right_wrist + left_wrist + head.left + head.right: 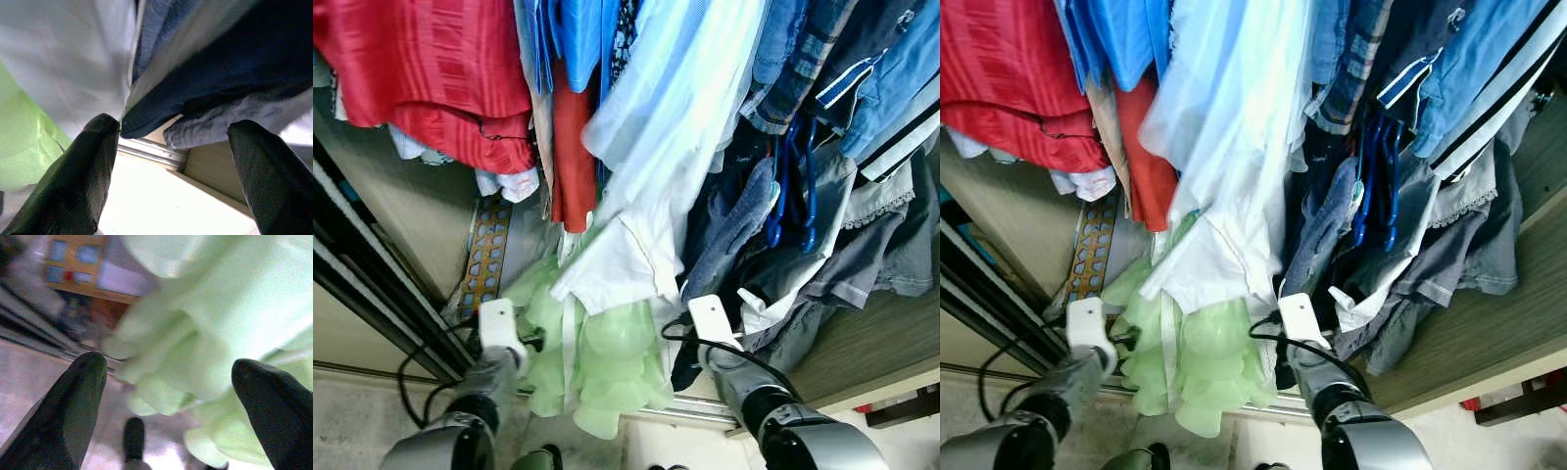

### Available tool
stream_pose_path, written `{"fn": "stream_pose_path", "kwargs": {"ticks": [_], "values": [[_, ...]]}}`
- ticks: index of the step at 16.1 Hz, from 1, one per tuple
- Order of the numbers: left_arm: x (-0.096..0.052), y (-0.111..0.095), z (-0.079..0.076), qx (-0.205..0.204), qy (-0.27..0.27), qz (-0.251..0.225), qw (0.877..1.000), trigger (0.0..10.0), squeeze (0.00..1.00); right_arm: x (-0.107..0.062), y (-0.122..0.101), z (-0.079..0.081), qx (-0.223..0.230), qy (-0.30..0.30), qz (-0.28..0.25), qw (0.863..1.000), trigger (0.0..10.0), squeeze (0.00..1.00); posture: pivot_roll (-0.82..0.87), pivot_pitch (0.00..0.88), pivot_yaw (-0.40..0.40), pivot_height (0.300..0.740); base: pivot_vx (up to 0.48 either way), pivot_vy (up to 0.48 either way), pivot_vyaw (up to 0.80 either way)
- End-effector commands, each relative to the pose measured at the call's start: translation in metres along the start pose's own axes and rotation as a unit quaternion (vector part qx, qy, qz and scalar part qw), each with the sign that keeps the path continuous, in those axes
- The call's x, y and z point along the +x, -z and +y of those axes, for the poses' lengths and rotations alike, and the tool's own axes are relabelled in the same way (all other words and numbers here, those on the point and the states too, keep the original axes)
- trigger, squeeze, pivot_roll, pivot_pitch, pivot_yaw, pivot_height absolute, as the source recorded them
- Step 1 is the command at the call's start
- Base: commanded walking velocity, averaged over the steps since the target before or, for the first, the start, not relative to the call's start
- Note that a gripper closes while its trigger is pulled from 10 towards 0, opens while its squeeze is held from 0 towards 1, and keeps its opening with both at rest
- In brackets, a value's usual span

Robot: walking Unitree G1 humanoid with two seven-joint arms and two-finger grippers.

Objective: Clean up the room

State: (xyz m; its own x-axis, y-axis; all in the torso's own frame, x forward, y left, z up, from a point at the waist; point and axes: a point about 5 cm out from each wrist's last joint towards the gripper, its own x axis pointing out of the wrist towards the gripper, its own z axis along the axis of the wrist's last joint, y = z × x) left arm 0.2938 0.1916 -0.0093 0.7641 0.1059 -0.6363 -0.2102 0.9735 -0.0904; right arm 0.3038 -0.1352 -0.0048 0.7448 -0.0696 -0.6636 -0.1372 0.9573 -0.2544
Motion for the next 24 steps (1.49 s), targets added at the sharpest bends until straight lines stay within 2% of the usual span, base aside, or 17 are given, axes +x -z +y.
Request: {"fn": "stream_pose_path", "kwargs": {"ticks": [1, 3, 4, 5, 6, 8, 9, 10, 11, 12, 13, 15, 16, 17, 20, 22, 24], "values": [[0.000, 0.003, -0.004, 0.013, 0.005, 0.001, 1.000, 10.0, 0.00, 0.000, 0.004, -0.001, 0.010, 0.006, 0.007, 1.000, 10.0, 0.00, 0.10, 0.125, -0.088, 0.740, 0.000, 0.000, 0.00], [0.001, -0.007, -0.013, 0.035, 0.033, -0.010, 0.999, 10.0, 0.00, 0.000, -0.012, 0.001, 0.018, 0.016, -0.015, 1.000, 10.0, 0.00, 0.10, 0.128, -0.084, 0.740, 0.000, 0.000, 0.00], [0.001, -0.022, -0.023, 0.043, 0.073, -0.035, 0.996, 10.0, 0.00, 0.000, -0.027, -0.001, 0.021, 0.031, -0.034, 0.999, 10.0, 0.00, 0.10, 0.133, -0.084, 0.740, 0.000, 0.000, 0.00], [0.001, -0.028, -0.025, 0.046, 0.087, -0.047, 0.994, 10.0, 0.00, -0.001, -0.034, 0.000, 0.037, 0.030, -0.046, 0.998, 10.0, 0.00, 0.10, 0.135, -0.084, 0.740, 0.000, 0.000, 0.00], [0.001, -0.035, -0.025, 0.057, 0.100, -0.061, 0.991, 10.0, 0.00, -0.001, -0.043, 0.002, 0.049, 0.026, -0.062, 0.997, 10.0, 0.00, 0.10, 0.139, -0.082, 0.740, 0.000, 0.000, 0.00], [-0.002, -0.052, -0.011, 0.064, 0.116, -0.106, 0.985, 10.0, 0.00, -0.005, -0.072, 0.000, 0.049, 0.024, -0.127, 0.990, 10.0, 0.00, 0.10, 0.151, -0.071, 0.740, 0.000, 0.000, 0.00], [-0.003, -0.056, -0.008, 0.059, 0.118, -0.117, 0.984, 10.0, 0.00, -0.006, -0.075, -0.002, 0.047, 0.026, -0.135, 0.989, 10.0, 0.00, 0.09, 0.153, -0.069, 0.740, 0.000, 0.000, 0.00], [-0.010, -0.068, -0.007, 0.035, 0.149, -0.167, 0.974, 10.0, 0.00, -0.006, -0.076, -0.012, 0.020, 0.041, -0.156, 0.987, 10.0, 0.00, 0.09, 0.172, -0.071, 0.740, 0.000, 0.000, 0.00], [-0.014, -0.071, -0.007, 0.032, 0.160, -0.181, 0.970, 10.0, 0.00, -0.007, -0.076, -0.015, 0.012, 0.043, -0.163, 0.986, 10.0, 0.00, 0.09, 0.172, -0.071, 0.740, 0.000, 0.000, 0.00], [-0.025, -0.067, -0.007, 0.040, 0.172, -0.198, 0.964, 10.0, 0.00, -0.008, -0.071, -0.022, 0.008, 0.046, -0.172, 0.984, 10.0, 0.00, 0.10, 0.182, -0.079, 0.740, 0.000, 0.000, 0.00], [-0.038, -0.052, -0.006, 0.043, 0.177, -0.202, 0.962, 10.0, 0.00, -0.011, -0.057, -0.032, 0.006, 0.048, -0.179, 0.983, 10.0, 0.00, 0.11, 0.189, -0.088, 0.740, 0.000, 0.000, 0.00], [-0.044, -0.045, -0.006, 0.042, 0.179, -0.201, 0.962, 10.0, 0.00, -0.014, -0.051, -0.035, 0.001, 0.050, -0.182, 0.982, 10.0, 0.00, 0.11, 0.190, -0.088, 0.740, 0.000, 0.000, 0.00], [-0.061, -0.025, -0.006, 0.044, 0.176, -0.200, 0.963, 10.0, 0.00, -0.027, -0.033, -0.038, 0.019, 0.016, -0.201, 0.979, 10.0, 0.00, 0.12, 0.168, -0.068, 0.740, 0.000, 0.000, 0.00], [-0.061, -0.025, -0.006, 0.044, 0.176, -0.200, 0.963, 10.0, 0.00, -0.027, -0.033, -0.038, 0.019, 0.016, -0.201, 0.979, 10.0, 0.00, 0.12, 0.168, -0.068, 0.740, 0.000, 0.000, 0.00], [-0.085, -0.003, -0.003, 0.055, 0.178, -0.215, 0.959, 10.0, 0.00, -0.051, -0.012, -0.046, 0.023, -0.022, -0.238, 0.971, 10.0, 0.00, 0.12, 0.130, -0.053, 0.740, 0.000, 0.000, 0.00], [-0.116, 0.001, 0.010, 0.068, 0.211, -0.226, 0.949, 10.0, 0.00, -0.069, -0.013, -0.053, 0.055, -0.062, -0.297, 0.951, 10.0, 0.00, 0.13, 0.088, -0.050, 0.740, 0.000, 0.000, 0.00], [-0.119, 0.007, 0.009, 0.054, 0.211, -0.221, 0.951, 10.0, 0.00, -0.067, -0.015, -0.052, 0.049, -0.059, -0.301, 0.951, 10.0, 0.00, 0.14, 0.039, -0.054, 0.740, 0.000, 0.000, 0.00]]}}
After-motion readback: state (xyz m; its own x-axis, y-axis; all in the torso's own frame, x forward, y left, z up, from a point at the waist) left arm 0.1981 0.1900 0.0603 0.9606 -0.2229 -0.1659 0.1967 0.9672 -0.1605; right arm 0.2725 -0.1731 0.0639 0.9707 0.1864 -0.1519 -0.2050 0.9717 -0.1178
